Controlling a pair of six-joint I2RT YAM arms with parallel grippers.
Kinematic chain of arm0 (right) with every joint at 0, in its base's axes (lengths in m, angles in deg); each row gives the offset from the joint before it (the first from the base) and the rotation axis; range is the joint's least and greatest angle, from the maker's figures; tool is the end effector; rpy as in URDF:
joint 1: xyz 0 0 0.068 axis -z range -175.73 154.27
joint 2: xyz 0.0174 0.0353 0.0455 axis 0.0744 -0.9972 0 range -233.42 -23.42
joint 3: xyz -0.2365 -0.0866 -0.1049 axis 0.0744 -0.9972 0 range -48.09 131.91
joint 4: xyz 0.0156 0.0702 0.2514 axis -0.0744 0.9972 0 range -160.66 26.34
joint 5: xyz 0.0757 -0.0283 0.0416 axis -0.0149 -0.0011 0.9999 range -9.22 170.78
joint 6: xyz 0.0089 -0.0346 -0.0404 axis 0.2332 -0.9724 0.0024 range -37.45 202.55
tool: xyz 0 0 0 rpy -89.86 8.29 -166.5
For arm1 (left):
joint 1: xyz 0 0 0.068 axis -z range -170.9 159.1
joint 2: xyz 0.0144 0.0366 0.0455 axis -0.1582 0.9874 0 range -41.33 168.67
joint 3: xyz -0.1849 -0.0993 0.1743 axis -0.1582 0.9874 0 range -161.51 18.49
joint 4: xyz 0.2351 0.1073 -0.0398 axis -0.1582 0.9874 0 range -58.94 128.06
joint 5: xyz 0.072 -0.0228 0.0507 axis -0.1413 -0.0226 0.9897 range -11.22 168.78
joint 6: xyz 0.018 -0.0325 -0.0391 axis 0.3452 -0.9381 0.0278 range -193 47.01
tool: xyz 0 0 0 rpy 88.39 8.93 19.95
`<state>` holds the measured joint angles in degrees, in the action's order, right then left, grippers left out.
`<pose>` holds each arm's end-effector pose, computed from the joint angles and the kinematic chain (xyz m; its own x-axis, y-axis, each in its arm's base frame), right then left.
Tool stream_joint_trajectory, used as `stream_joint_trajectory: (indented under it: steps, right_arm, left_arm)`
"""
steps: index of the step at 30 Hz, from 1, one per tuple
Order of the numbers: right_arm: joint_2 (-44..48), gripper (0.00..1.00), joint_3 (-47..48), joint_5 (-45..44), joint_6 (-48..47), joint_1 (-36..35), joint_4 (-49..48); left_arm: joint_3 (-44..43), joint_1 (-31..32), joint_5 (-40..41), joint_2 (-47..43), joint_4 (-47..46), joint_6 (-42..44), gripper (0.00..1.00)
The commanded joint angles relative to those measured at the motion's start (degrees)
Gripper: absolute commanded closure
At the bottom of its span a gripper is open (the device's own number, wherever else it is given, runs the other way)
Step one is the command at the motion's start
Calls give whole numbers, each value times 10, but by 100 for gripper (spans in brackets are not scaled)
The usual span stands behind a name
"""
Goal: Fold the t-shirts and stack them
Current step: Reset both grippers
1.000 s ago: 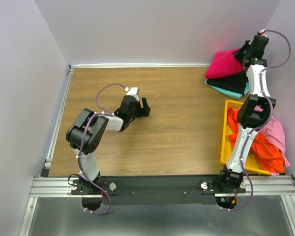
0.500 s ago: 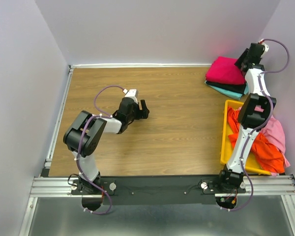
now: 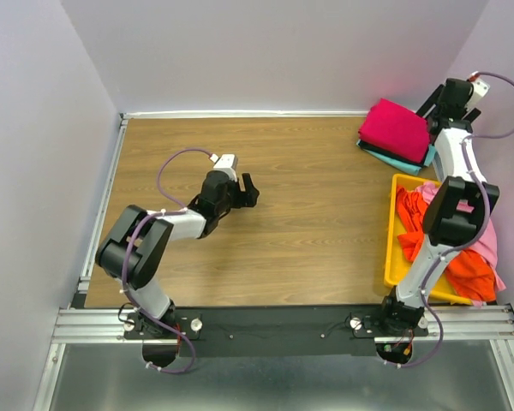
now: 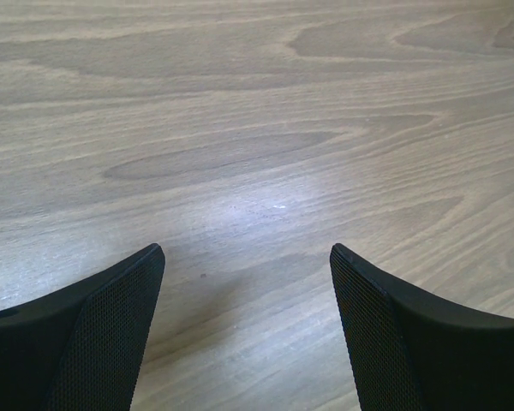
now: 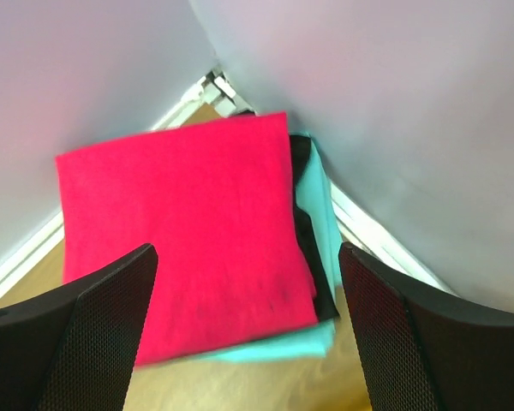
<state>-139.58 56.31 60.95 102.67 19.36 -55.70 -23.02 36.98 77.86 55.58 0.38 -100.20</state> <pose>0.4647 -0.1377 0.3110 -0.2228 0.3952 -0.8912 0.6540 0.7385 0.1640 0.3001 -0.1595 0.1621 -0.5484 -0.2271 -0.8048 0.2584 0.8693 -0.4214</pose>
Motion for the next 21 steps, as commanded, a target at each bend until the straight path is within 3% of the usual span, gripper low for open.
stream_joint_trajectory:
  steps: [1, 8, 13, 21]
  right_arm:
    - [76, 8, -73, 11, 22, -8, -31]
    - [191, 8, -262, 32, 23, -89, -88]
    - [298, 8, -406, 49, 2, -211, -134]
    - [407, 3, -566, 101, 30, -327, -213]
  left_arm:
    - [20, 3, 5, -51, -11, 11, 14]
    - [60, 3, 60, -161, -11, 14, 14]
    - [107, 10, 134, -285, 7, -4, 14]
    - [144, 14, 223, -464, 74, -1, 14]
